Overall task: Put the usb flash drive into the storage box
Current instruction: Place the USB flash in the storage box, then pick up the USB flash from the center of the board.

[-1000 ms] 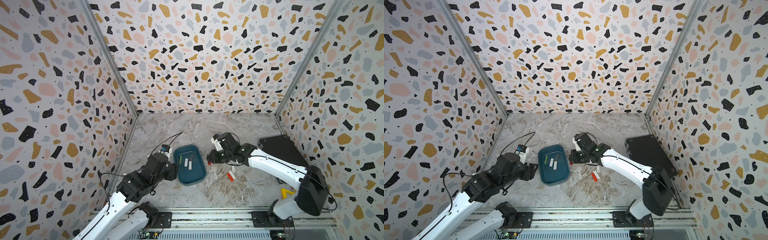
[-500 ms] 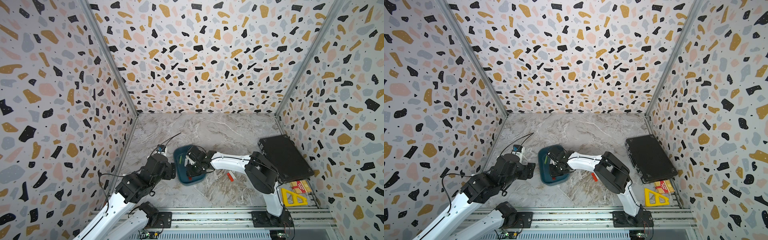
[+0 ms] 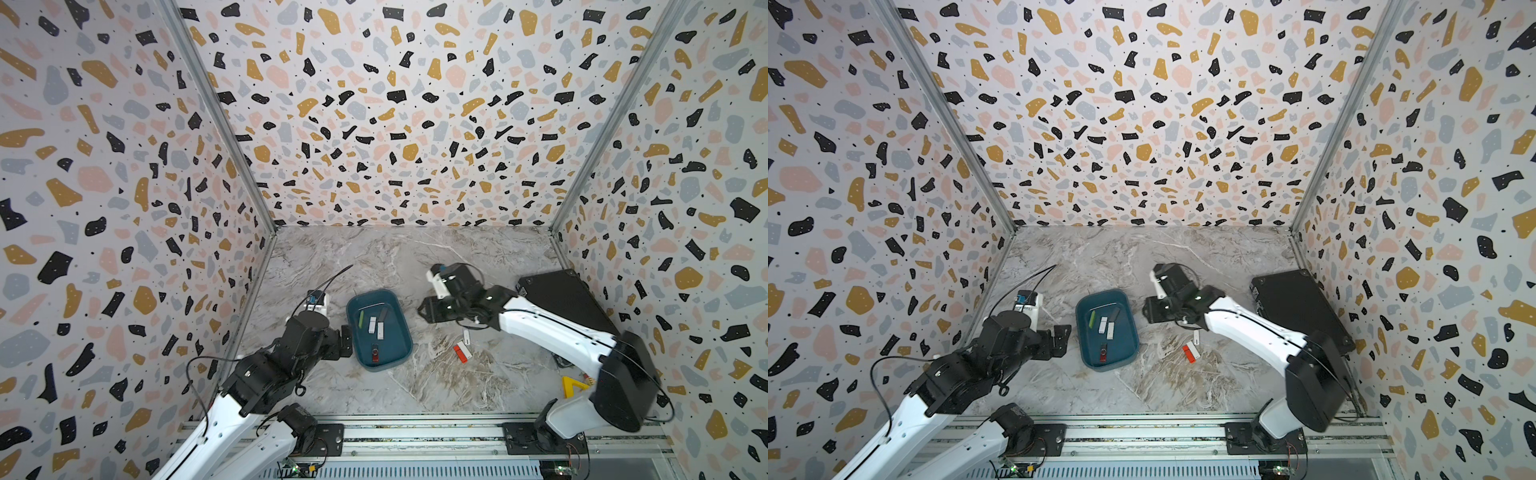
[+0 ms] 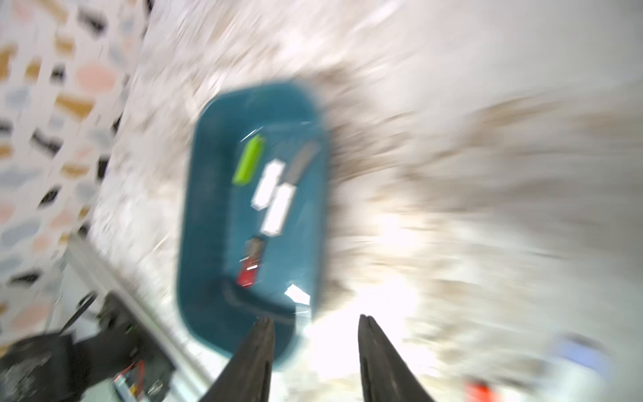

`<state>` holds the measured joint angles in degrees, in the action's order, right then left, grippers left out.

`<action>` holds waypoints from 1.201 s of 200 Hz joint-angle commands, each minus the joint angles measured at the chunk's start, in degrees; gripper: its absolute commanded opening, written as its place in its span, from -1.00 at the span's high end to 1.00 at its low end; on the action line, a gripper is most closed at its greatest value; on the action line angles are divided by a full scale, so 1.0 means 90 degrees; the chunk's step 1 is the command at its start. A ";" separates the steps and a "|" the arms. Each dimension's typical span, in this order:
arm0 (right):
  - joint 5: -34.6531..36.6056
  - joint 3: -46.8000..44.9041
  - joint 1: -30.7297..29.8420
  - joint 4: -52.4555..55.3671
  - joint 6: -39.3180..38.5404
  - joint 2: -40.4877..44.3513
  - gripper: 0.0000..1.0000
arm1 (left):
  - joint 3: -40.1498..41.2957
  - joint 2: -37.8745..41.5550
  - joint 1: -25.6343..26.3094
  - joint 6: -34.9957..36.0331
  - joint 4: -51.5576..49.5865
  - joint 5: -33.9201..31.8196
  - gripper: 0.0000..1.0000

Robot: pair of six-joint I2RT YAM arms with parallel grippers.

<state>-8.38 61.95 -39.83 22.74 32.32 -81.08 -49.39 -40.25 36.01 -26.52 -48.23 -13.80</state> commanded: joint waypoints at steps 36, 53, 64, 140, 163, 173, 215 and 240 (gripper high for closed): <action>0.0557 -0.1720 0.2480 0.0613 -0.0558 0.0869 0.06 | -0.1024 -0.2492 0.2451 -0.0234 0.0959 0.0047 -0.90; 0.0341 -0.2016 0.3089 0.0469 -0.0277 0.0660 0.05 | -0.1341 -0.3487 0.2926 -0.0533 0.1022 0.0124 -0.80; 0.0098 -0.2237 0.3444 0.0259 -0.0180 0.0546 0.06 | -0.1494 -0.4067 0.3157 -0.0606 0.1237 0.0253 -0.75; 0.0472 -0.2845 0.3976 -0.0188 0.0071 0.0670 0.06 | -0.4135 -0.7722 0.3462 -0.0769 0.1200 0.0273 -0.33; 0.0462 -0.3172 0.3968 -0.0447 0.0207 0.0791 0.06 | -0.4924 -0.8514 0.3464 -0.0719 0.0865 0.0006 -0.33; 0.0429 -0.3173 0.3975 -0.0456 0.0206 0.0811 0.06 | -0.5168 -0.8773 0.3461 -0.0700 0.0765 -0.0057 -0.34; 0.0319 -0.3195 0.3970 -0.0538 0.0218 0.0758 0.06 | -0.6149 -0.9695 0.3462 -0.0572 0.0493 -0.0101 -0.33; 0.0206 -0.3173 0.3974 -0.0534 0.0187 0.0664 0.06 | -0.6665 -1.0096 0.3455 -0.0413 0.0290 -0.0282 -0.32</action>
<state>-5.80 33.36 -4.01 17.98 33.63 -75.09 -104.99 -128.97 66.96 -32.05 -42.22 -13.80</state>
